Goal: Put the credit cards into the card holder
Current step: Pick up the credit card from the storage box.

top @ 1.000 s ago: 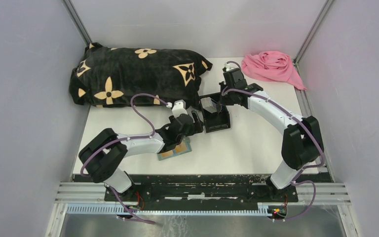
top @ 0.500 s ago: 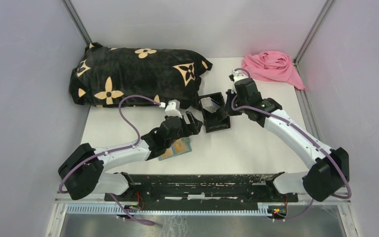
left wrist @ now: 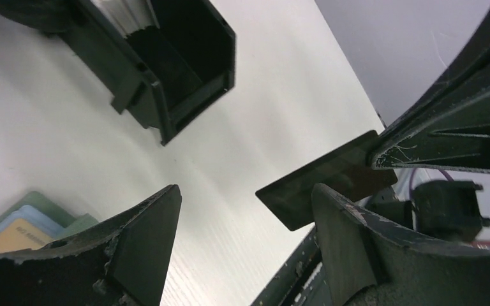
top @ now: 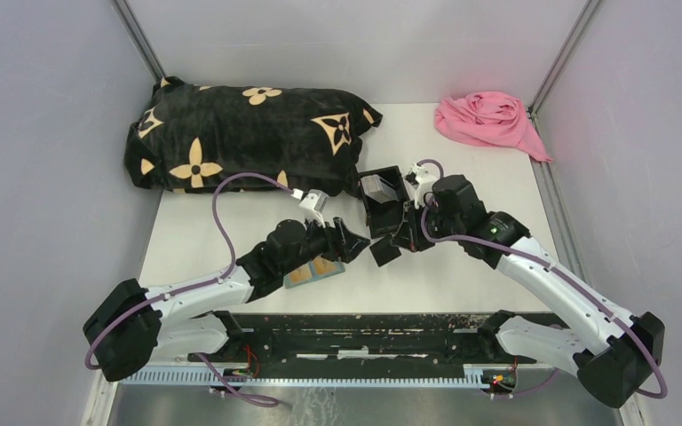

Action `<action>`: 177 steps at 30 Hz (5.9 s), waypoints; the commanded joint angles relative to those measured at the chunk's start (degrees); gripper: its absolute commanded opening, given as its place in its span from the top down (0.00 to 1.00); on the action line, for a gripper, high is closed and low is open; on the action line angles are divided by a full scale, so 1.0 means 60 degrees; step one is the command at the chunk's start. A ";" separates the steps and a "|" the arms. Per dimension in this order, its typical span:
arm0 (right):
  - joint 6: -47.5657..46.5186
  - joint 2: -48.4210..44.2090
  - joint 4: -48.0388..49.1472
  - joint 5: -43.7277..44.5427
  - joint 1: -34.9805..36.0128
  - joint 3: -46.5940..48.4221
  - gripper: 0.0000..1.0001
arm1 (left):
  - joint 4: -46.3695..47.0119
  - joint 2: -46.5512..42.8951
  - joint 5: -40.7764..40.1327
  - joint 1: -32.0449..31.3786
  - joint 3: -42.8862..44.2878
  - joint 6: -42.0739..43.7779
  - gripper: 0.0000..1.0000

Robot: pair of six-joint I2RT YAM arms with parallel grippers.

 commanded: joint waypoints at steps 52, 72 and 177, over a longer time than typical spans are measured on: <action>0.0109 0.1208 0.0863 -0.3474 -0.0596 0.0472 0.65 | 0.2229 -0.0293 0.4656 0.0200 -0.1150 0.1178 0.97; 0.1928 0.0575 0.4700 -0.1463 -0.0543 -0.2010 0.52 | 0.3895 -0.2069 -0.0599 0.0208 -0.3364 -0.2837 0.97; 0.4116 0.4931 0.8867 -0.1843 0.2208 -0.0899 0.99 | 0.1739 -0.4665 -0.3650 0.0254 -0.4464 -0.4580 0.77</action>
